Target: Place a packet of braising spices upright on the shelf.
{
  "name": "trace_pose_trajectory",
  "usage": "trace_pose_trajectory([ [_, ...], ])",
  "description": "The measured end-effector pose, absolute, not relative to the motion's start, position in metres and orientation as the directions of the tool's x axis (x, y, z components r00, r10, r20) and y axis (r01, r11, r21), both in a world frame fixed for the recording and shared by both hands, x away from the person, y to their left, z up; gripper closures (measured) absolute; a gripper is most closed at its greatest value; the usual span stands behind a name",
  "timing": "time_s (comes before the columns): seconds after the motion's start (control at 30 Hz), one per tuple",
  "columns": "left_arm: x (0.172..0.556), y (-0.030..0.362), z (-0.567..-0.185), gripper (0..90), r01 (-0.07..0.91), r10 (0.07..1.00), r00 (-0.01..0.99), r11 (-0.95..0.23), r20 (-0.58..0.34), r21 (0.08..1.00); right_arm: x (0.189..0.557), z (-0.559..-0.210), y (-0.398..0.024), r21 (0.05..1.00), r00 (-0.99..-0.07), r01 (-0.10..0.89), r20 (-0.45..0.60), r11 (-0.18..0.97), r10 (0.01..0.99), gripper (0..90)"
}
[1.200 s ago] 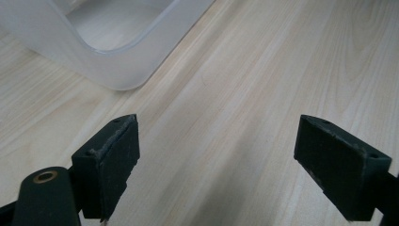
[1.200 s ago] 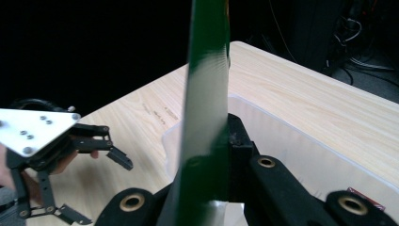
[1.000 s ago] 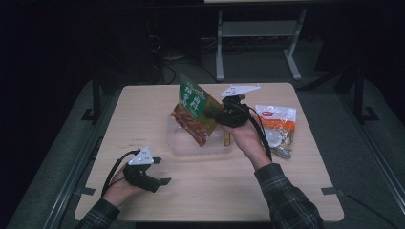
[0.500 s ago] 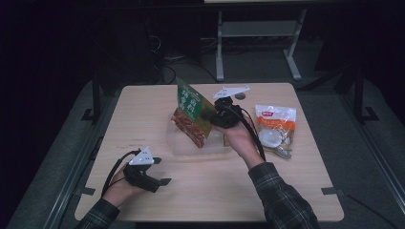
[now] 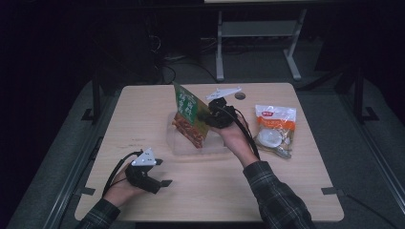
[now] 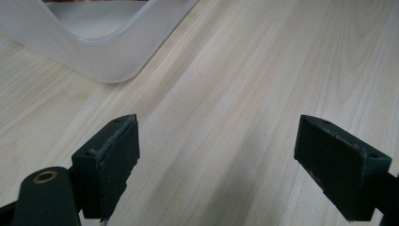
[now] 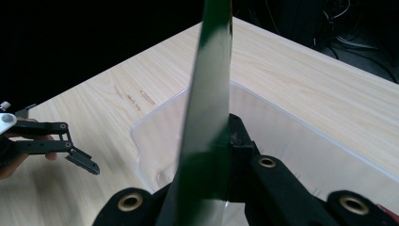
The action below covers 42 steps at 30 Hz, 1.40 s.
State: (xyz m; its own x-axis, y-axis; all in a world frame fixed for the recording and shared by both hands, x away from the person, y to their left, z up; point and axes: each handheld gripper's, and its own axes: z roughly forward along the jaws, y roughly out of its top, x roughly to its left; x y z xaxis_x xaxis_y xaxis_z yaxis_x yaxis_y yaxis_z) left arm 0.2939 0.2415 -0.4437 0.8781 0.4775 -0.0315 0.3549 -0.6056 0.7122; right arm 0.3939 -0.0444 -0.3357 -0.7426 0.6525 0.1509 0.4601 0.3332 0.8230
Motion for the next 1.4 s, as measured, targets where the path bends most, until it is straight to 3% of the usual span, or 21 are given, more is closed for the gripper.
trace_pose_trajectory([
  [0.7,0.294,0.238,-0.445,14.2,0.356,0.469,0.882,-0.609,-0.040,0.709,0.394,-0.337,-0.027,0.828,-0.775,0.431,0.136,0.359,0.617,79.7],
  [0.8,0.294,0.238,-0.445,14.2,0.356,0.470,0.882,-0.609,-0.038,0.709,0.392,-0.337,-0.027,0.829,-0.777,0.434,0.148,0.351,0.612,71.9],
  [0.97,0.294,0.239,-0.445,14.1,0.357,0.474,0.880,-0.606,-0.037,0.711,0.384,-0.337,-0.030,0.831,-0.786,0.430,0.152,0.353,0.600,47.7],
  [1.13,0.294,0.239,-0.444,14.0,0.355,0.476,0.879,-0.609,-0.032,0.709,0.376,-0.337,-0.036,0.831,-0.793,0.416,0.132,0.370,0.594,40.3],
  [1.4,0.294,0.240,-0.443,13.9,0.374,0.494,0.868,-0.590,-0.047,0.716,0.365,-0.340,-0.053,0.833,-0.810,0.393,0.112,0.389,0.576,37.6],
])
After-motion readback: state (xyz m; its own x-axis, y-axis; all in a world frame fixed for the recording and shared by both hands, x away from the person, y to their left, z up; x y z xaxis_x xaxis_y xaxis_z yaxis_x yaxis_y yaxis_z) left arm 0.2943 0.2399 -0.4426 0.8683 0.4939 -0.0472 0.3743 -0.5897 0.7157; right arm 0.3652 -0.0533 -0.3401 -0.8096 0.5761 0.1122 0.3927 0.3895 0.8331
